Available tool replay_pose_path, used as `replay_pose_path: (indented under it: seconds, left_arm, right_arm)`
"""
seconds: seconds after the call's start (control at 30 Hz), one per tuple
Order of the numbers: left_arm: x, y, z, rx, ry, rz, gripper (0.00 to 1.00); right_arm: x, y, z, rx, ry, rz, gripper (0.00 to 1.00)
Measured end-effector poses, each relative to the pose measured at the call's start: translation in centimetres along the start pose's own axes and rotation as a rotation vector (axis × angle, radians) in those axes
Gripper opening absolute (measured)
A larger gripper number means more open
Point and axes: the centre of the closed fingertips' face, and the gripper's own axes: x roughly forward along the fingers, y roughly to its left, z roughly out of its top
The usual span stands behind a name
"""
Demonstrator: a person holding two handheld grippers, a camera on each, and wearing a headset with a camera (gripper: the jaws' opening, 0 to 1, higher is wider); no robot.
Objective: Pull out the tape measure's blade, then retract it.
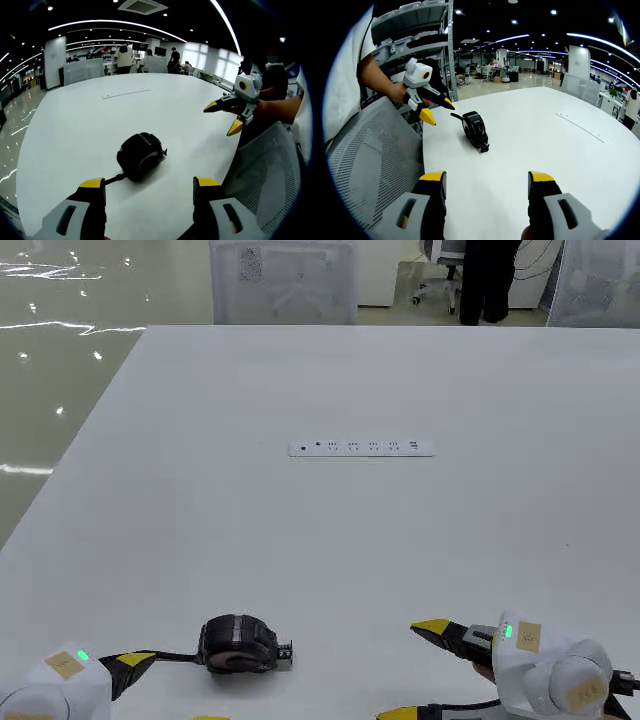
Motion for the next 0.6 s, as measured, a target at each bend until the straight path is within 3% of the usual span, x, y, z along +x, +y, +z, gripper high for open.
replay_pose_path:
  seconds: [0.2, 0.4, 0.6]
  left_arm:
    - [-0.1, 0.1, -0.5, 0.001, -0.029, -0.019, 0.71]
    - [-0.1, 0.4, -1.0, -0.010, -0.028, -0.016, 0.73]
    - [-0.9, 0.6, -1.7, -0.013, -0.043, -0.016, 0.78]
  right_arm:
    - [-0.7, 0.1, -0.2, -0.008, -0.017, -0.018, 0.65]
    - [-1.0, 0.0, -0.8, 0.010, -0.015, -0.024, 0.68]
    - [-2.0, -0.3, -2.3, 0.047, 0.008, -0.054, 0.75]
